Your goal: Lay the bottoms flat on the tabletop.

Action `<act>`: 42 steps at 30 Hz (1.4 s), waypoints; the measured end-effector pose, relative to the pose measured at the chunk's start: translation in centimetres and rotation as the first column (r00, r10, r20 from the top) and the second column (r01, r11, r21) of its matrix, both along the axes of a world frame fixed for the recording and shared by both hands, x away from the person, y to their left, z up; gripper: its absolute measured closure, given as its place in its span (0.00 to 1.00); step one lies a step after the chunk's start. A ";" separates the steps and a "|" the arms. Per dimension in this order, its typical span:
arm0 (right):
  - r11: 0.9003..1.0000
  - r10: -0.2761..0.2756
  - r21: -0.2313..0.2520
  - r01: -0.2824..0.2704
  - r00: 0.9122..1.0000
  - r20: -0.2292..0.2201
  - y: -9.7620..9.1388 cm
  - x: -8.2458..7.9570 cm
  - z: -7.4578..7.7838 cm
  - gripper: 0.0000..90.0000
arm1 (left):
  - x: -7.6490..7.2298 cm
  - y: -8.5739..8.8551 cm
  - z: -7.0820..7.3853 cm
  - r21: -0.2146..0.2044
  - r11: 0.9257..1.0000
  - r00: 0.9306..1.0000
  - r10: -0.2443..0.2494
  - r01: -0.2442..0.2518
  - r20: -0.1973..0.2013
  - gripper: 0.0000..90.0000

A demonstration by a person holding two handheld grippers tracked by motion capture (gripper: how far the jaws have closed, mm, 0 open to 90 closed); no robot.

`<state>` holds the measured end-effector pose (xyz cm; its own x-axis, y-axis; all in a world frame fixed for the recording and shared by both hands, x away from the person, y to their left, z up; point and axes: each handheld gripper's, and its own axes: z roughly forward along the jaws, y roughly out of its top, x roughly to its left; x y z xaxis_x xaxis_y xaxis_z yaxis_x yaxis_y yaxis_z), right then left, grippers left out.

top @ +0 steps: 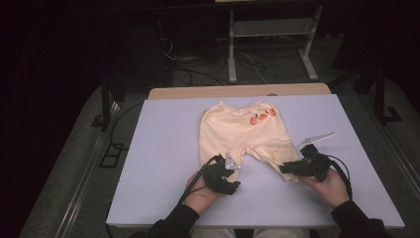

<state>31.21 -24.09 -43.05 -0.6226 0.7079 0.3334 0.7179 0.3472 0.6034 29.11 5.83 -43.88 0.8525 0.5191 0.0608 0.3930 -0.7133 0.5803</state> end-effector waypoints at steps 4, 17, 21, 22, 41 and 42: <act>1.000 -0.001 0.001 0.001 1.000 0.002 0.0 0.0 0.0 0.85 | 0.4 0.3 0.3 -0.005 1.000 1.000 -0.008 0.008 -0.015 0.70; 0.999 -0.019 0.049 0.019 1.000 0.009 -0.6 0.1 0.6 0.85 | 2.4 3.7 1.9 -0.202 0.978 0.990 0.029 -0.056 -0.136 0.76; 0.996 -0.029 0.082 0.028 1.000 0.012 -0.8 0.2 1.2 0.85 | 2.8 4.3 2.3 -0.237 0.969 0.989 0.036 -0.069 -0.142 0.77; 0.995 -0.029 0.100 0.028 1.000 0.010 -0.8 0.2 1.4 0.85 | 2.9 4.4 2.3 -0.243 0.967 0.989 0.034 -0.069 -0.144 0.77; 0.995 0.098 0.041 -0.096 0.993 -0.067 3.8 -0.8 -0.2 0.85 | 3.1 4.5 3.3 -0.266 0.962 0.984 0.015 -0.063 -0.179 0.77; 0.995 0.099 0.041 -0.096 0.993 -0.067 3.8 -0.8 -0.3 0.85 | 3.2 4.5 3.5 -0.279 0.958 0.983 0.015 -0.068 -0.185 0.77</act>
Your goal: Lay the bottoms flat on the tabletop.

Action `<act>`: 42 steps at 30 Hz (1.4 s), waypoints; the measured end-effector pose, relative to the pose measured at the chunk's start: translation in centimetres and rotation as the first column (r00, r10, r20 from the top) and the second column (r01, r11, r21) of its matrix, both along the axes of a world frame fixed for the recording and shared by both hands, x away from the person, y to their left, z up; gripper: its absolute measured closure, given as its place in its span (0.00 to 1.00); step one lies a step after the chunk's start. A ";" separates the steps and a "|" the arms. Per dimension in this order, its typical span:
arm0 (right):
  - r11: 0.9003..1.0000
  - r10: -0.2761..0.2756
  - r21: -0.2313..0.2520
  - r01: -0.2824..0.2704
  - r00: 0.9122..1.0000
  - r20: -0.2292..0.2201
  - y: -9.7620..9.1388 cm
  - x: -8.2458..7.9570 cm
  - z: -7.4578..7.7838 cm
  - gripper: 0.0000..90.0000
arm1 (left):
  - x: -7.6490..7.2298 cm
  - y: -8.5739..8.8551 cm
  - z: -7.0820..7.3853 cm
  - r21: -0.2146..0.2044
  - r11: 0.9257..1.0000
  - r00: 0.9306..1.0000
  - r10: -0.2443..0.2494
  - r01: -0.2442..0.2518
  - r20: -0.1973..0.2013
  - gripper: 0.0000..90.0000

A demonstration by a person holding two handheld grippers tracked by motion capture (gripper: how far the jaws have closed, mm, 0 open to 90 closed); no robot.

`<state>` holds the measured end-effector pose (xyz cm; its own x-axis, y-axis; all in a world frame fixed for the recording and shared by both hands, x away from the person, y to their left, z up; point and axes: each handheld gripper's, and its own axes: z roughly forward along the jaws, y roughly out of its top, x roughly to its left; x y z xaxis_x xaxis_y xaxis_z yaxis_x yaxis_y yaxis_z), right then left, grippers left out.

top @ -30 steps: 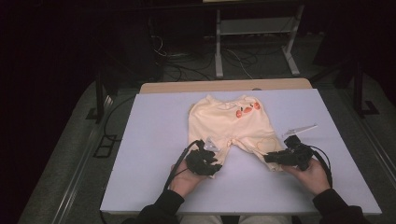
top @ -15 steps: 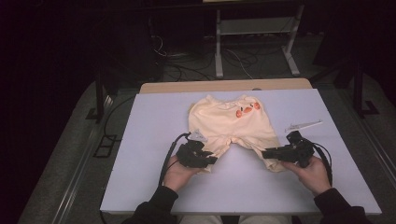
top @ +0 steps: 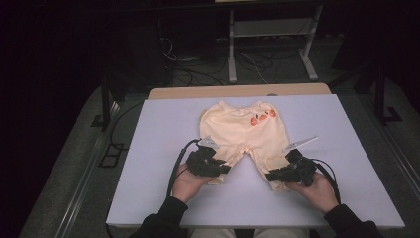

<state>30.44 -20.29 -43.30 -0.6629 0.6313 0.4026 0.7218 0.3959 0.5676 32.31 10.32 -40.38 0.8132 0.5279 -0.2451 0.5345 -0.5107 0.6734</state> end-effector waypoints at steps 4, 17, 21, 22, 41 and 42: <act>1.000 0.004 -0.006 -0.004 1.000 -0.004 0.2 0.1 -0.3 0.85 | 0.3 -1.2 -0.3 -0.017 1.000 1.000 -0.011 0.011 -0.021 0.77; 1.000 0.015 -0.018 -0.015 1.000 -0.008 0.6 0.1 -0.6 0.84 | 0.1 -5.0 -3.4 0.100 0.991 0.995 -0.079 0.084 -0.053 0.70; 1.000 0.018 -0.020 -0.019 1.000 -0.016 0.7 0.0 -0.7 0.83 | -0.1 -4.9 -3.1 0.118 0.987 0.992 -0.100 0.109 -0.079 0.73; 1.000 0.019 -0.022 -0.020 1.000 -0.012 0.7 0.0 -0.7 0.83 | -0.1 -4.8 -3.0 0.125 0.985 0.991 -0.105 0.115 -0.086 0.73; 0.991 0.121 -0.056 -0.126 0.989 -0.083 0.5 -0.2 -0.4 0.83 | -0.4 -3.2 -2.3 0.165 0.957 0.961 -0.210 0.239 -0.178 0.68; 0.991 0.119 -0.056 -0.124 0.990 -0.081 0.5 -0.3 -0.4 0.82 | -0.4 -3.1 -2.3 0.152 0.959 0.961 -0.210 0.238 -0.179 0.65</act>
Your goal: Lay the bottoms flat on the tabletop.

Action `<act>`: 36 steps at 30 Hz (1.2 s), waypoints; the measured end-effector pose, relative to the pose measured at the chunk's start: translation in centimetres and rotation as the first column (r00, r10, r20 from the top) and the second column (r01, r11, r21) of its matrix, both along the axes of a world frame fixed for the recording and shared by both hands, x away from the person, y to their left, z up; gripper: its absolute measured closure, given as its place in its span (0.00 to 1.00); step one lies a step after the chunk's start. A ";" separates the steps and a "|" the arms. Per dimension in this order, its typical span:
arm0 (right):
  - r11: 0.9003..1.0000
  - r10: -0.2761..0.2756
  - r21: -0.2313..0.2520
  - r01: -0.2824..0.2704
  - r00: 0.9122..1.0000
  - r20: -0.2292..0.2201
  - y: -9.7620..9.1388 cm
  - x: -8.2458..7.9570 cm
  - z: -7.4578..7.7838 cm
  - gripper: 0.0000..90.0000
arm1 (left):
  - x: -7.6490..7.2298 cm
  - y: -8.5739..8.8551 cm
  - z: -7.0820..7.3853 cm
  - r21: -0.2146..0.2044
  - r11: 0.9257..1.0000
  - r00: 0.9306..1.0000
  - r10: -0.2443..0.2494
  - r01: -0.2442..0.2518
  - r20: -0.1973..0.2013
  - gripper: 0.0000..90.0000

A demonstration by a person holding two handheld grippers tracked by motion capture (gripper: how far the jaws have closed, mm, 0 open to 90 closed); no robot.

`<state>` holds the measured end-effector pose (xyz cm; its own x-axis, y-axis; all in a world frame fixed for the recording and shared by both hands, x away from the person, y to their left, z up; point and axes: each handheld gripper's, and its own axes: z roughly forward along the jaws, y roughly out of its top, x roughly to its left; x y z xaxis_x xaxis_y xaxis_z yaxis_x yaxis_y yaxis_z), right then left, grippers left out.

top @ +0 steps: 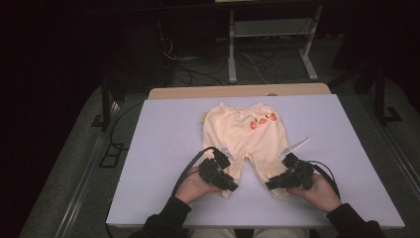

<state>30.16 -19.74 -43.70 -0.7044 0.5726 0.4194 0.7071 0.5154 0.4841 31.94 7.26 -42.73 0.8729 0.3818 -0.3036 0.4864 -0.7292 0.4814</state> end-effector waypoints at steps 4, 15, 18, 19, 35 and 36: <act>1.000 0.007 0.005 -0.007 0.999 0.035 0.0 -0.3 0.3 0.70 | 0.0 0.9 0.1 -0.057 0.998 1.000 0.017 -0.017 0.000 0.51; 0.992 -0.113 0.078 0.101 0.979 0.171 -1.2 -0.2 1.6 0.14 | 0.4 3.5 1.2 -0.207 0.970 0.982 0.155 -0.130 0.109 0.15; 0.988 -0.131 0.112 0.110 0.970 0.206 -1.7 -0.2 2.0 0.00 | 0.5 3.9 1.3 -0.230 0.961 0.972 0.189 -0.154 0.138 0.04; 0.987 -0.138 0.110 0.116 0.966 0.220 -1.8 -0.2 2.2 0.00 | 0.5 4.0 1.4 -0.231 0.961 0.971 0.191 -0.155 0.145 0.00; 0.961 -0.258 0.182 0.208 0.913 0.316 -5.8 -0.9 4.6 0.00 | -0.1 7.8 3.4 -0.324 0.915 0.921 0.319 -0.239 0.223 0.00; 0.960 -0.264 0.183 0.214 0.908 0.324 -6.0 -0.9 4.6 0.00 | -0.2 8.1 3.5 -0.329 0.912 0.917 0.327 -0.245 0.226 0.00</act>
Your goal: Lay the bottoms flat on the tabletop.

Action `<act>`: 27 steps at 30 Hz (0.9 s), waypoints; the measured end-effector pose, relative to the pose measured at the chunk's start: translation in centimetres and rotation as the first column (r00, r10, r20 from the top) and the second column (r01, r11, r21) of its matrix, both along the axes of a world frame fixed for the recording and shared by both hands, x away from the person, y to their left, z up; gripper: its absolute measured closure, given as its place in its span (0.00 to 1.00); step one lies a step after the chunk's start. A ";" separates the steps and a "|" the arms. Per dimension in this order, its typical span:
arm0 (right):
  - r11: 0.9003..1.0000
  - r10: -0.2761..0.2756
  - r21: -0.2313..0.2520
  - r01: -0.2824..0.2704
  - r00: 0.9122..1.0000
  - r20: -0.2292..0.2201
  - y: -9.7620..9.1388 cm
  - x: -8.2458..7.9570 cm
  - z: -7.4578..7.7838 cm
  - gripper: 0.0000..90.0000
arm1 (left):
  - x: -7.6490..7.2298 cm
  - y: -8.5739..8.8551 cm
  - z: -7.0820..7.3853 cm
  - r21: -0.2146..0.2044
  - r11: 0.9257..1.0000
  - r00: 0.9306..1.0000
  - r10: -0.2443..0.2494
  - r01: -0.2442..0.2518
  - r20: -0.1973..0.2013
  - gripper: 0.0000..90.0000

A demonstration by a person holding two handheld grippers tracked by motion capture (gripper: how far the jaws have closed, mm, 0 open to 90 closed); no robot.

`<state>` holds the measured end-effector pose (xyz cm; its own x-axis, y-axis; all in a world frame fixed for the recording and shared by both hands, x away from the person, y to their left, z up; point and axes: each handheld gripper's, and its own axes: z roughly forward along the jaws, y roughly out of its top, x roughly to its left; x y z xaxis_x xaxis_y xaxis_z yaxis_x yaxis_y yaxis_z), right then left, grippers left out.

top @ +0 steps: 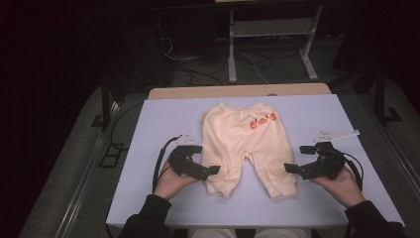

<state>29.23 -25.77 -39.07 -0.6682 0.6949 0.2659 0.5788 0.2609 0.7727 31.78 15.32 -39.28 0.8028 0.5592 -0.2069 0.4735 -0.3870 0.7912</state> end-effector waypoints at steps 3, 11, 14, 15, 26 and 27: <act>1.000 -0.015 0.004 0.015 1.000 0.009 -0.5 -0.2 0.1 0.00 | -0.1 0.6 0.1 -0.009 1.000 1.000 0.015 -0.015 0.009 0.00; 0.999 -0.037 -0.001 0.037 0.999 0.011 -1.4 -0.7 0.2 0.00 | -0.7 2.0 -0.1 -0.012 0.999 0.999 0.037 -0.036 0.030 0.00; 0.999 -0.050 0.001 0.050 0.999 0.016 -1.9 -1.1 -0.1 0.00 | -1.0 2.7 -0.3 -0.026 0.998 0.997 0.053 -0.051 0.053 0.00; 0.998 -0.058 0.002 0.058 0.998 0.016 -2.1 -1.2 -0.3 0.00 | -1.1 2.9 -0.4 -0.028 0.998 0.997 0.056 -0.055 0.054 0.00; 0.995 -0.101 0.002 0.101 0.995 0.005 -3.6 -2.3 -2.4 0.00 | -2.0 4.9 -1.9 -0.054 0.993 0.993 0.103 -0.101 0.055 0.00; 0.995 -0.103 0.002 0.103 0.995 0.006 -3.7 -2.4 -2.6 0.00 | -2.1 5.0 -2.0 -0.056 0.993 0.993 0.107 -0.104 0.057 0.00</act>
